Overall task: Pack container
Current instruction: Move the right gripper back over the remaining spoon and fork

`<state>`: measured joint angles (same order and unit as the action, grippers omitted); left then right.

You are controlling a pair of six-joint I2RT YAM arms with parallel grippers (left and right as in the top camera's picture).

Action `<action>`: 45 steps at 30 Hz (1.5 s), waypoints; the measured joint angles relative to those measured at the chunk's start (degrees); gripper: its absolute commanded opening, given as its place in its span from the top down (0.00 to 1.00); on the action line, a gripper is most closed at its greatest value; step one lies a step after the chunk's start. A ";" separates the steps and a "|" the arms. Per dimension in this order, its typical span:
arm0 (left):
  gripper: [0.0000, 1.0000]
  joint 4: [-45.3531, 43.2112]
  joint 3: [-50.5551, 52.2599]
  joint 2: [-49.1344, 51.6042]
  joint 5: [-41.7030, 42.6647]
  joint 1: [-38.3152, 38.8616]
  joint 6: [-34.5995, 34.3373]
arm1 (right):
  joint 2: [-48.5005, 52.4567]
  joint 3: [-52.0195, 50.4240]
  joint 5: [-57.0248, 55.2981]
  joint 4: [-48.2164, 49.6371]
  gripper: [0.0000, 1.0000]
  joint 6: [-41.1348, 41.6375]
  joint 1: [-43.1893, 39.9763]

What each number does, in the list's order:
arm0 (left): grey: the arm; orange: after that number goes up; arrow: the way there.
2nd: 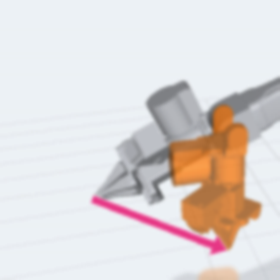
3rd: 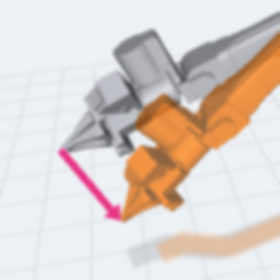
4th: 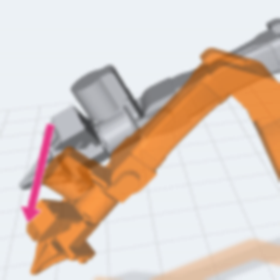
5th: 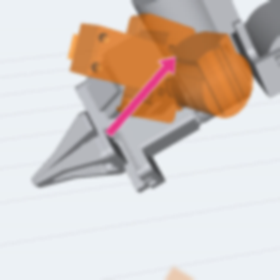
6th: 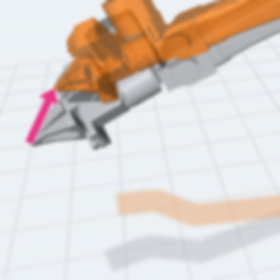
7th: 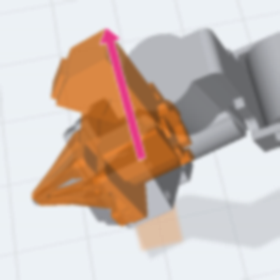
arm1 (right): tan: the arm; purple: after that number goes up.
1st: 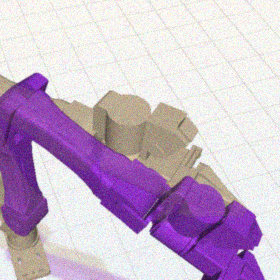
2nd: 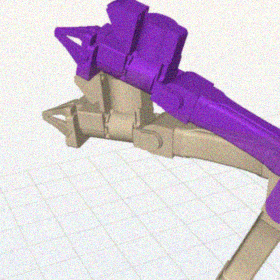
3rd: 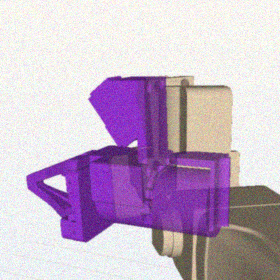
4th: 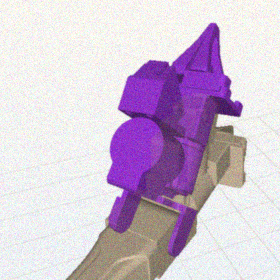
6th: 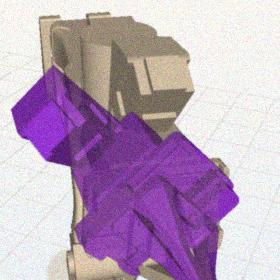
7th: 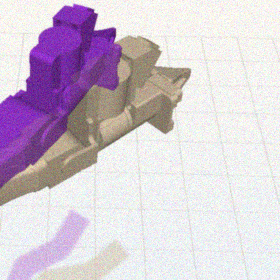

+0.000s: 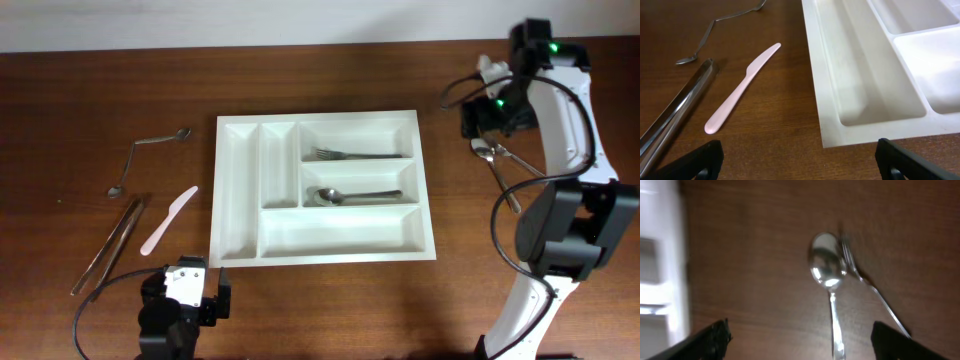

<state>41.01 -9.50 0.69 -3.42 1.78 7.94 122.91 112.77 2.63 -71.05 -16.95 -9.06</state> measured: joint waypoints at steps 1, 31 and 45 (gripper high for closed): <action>0.01 0.00 0.00 0.00 0.00 0.00 0.00 | 0.00 -1.88 0.31 1.36 0.10 0.13 -0.68; 0.01 0.00 0.00 0.00 0.00 0.00 0.00 | 3.58 -8.83 -0.96 8.11 0.17 0.46 -1.86; 0.01 0.00 0.00 0.00 0.00 0.00 0.00 | 6.60 -9.49 -1.14 8.11 0.27 1.81 -5.01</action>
<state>41.01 -9.50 0.69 -3.42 1.78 7.94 129.51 103.28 1.50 -62.94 -15.14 -14.06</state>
